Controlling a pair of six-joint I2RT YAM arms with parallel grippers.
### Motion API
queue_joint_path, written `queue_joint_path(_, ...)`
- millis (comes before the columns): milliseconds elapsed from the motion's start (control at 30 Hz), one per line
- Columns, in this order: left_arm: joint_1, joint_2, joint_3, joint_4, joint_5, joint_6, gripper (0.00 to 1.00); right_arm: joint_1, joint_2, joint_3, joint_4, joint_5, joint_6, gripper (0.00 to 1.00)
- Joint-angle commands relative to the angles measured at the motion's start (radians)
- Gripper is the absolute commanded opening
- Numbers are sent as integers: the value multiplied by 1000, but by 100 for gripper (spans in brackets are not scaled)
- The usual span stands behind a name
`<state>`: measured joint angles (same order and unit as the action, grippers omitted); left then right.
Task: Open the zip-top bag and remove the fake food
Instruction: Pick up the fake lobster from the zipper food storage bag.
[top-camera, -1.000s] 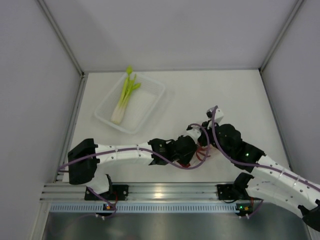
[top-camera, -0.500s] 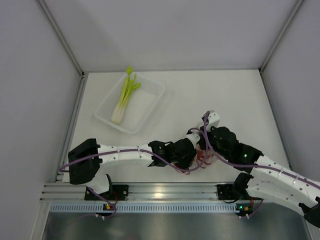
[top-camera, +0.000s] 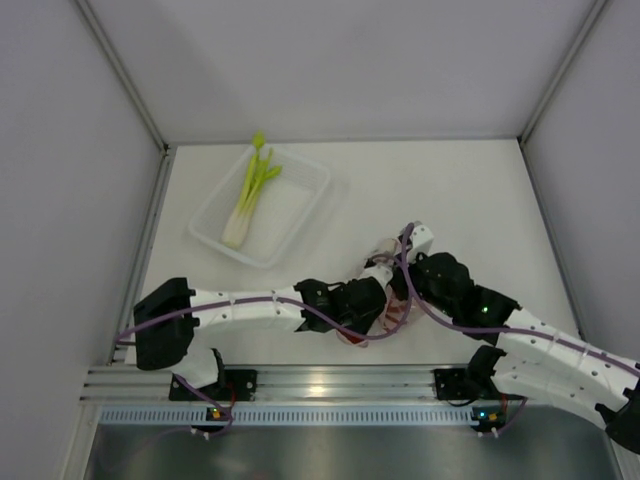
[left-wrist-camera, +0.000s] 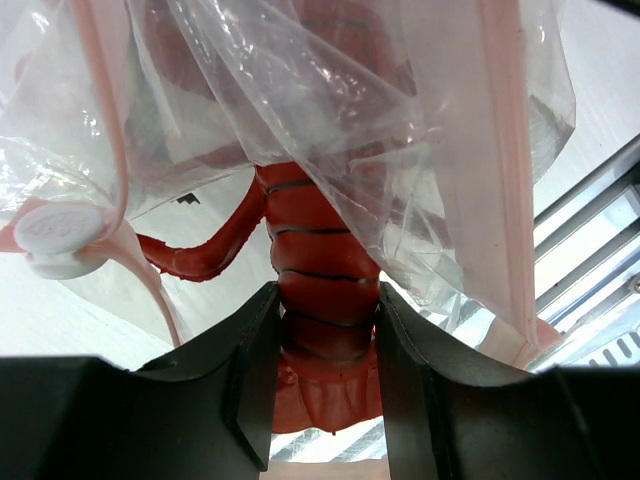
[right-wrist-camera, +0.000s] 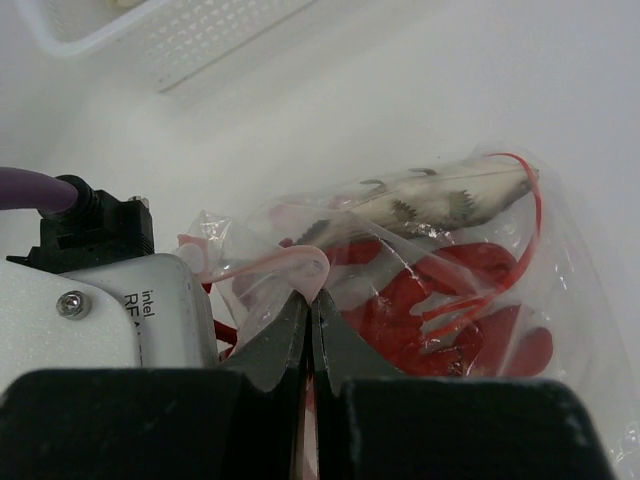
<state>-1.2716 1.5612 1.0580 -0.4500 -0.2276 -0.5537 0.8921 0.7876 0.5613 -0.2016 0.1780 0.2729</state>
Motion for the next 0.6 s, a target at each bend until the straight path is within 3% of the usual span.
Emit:
queue_joint_path(0, 71, 23, 118, 63, -139, -81, 0, 44, -8, -20, 97, -287, -29, 0)
queue_joint_path(200, 69, 106, 200, 70, -254, -81, 0, 45, 2, -14, 139, -322, 38, 0)
queue_joint_path(333, 69, 106, 169, 85, -267, -88, 0, 44, -4, 8, 99, -223, 51, 0)
queue_joint_path(433, 67, 82, 102, 167, -138, -26, 0, 42, -36, -1, 70, -67, 46, 0)
queue_joint_path(567, 66, 20, -32, 335, 78, 49, 0, 44, -65, -5, 44, 27, 26, 0)
